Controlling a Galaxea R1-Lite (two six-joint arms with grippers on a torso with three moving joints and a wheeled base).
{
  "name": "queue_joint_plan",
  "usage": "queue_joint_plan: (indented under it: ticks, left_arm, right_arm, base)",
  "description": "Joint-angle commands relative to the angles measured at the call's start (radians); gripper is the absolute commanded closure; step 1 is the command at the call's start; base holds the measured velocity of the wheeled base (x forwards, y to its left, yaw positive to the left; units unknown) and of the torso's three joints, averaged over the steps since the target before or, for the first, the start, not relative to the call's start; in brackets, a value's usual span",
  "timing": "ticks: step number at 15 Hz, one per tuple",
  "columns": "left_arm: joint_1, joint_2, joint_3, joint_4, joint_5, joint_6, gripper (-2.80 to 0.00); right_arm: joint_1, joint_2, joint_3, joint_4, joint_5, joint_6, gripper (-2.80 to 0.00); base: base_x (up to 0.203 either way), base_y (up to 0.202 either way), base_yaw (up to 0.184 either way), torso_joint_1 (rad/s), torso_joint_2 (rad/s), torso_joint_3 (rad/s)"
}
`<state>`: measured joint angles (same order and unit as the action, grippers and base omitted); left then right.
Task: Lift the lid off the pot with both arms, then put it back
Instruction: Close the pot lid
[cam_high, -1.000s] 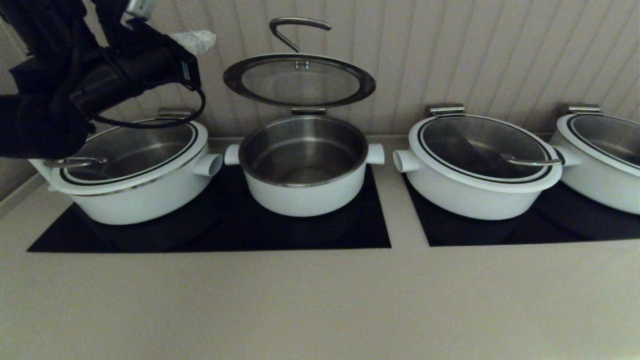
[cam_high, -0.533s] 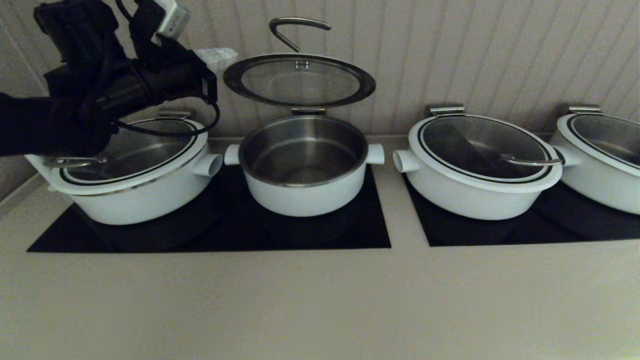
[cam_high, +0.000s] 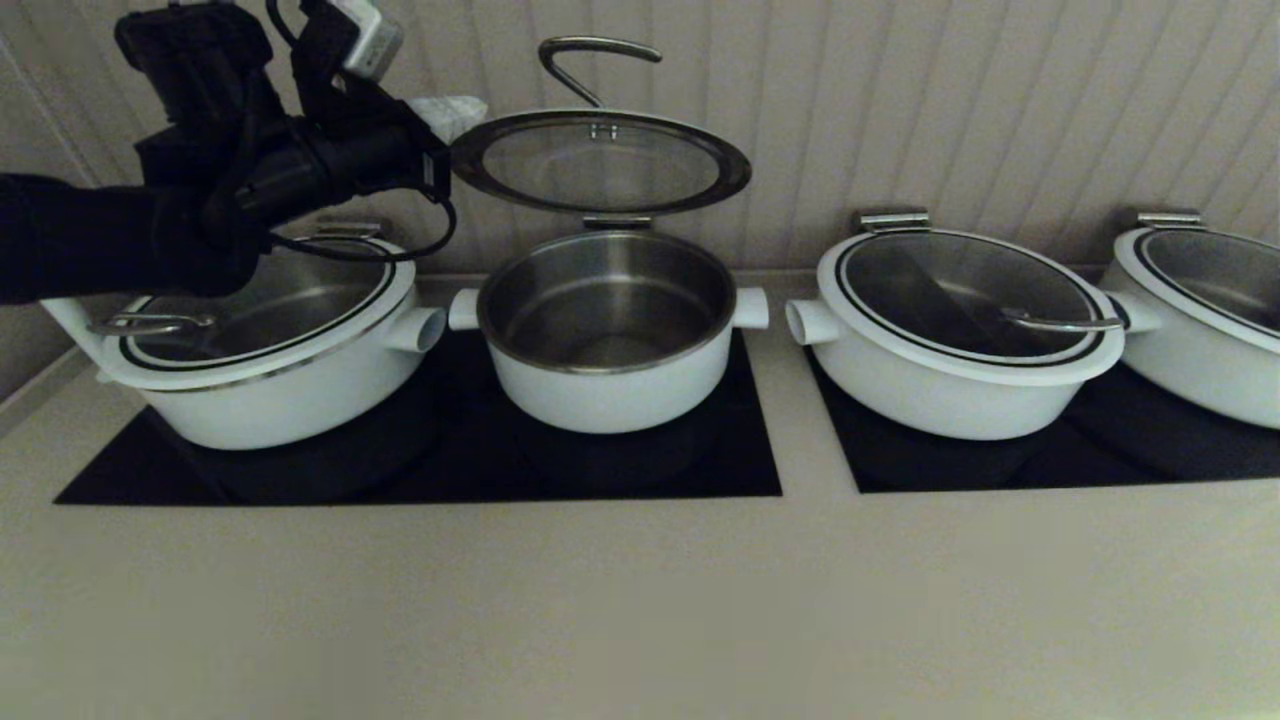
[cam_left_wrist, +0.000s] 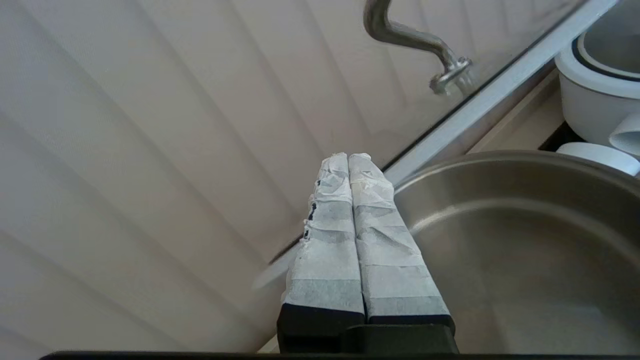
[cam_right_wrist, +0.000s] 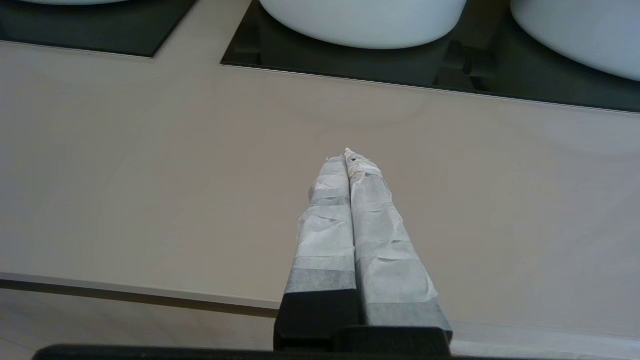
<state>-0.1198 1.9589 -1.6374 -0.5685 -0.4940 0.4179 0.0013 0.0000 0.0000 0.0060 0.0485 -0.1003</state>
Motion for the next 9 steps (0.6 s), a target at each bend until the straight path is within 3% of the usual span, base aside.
queue_joint_plan:
  ticks: [1,4,9]
  left_arm:
    - [-0.001,0.006,0.01,-0.004,-0.003,0.002,0.0]
    - [0.0,0.006,0.014,-0.005,-0.003,0.006,0.0]
    - [-0.001,-0.034,0.126,-0.016,-0.005,0.029,0.0]
  right_arm:
    - [0.0,0.002,0.0,0.0,0.001,-0.001,0.0]
    - [0.0,0.002,0.0,0.0,0.001,-0.001,0.0]
    - [0.0,0.0,0.0,0.0,0.001,-0.001,0.0]
  base:
    - [0.0,0.0,0.0,0.0,0.0,0.0]
    - [0.0,0.0,0.0,0.0,0.0,0.0]
    - [0.0,0.0,0.0,0.0,0.0,0.0]
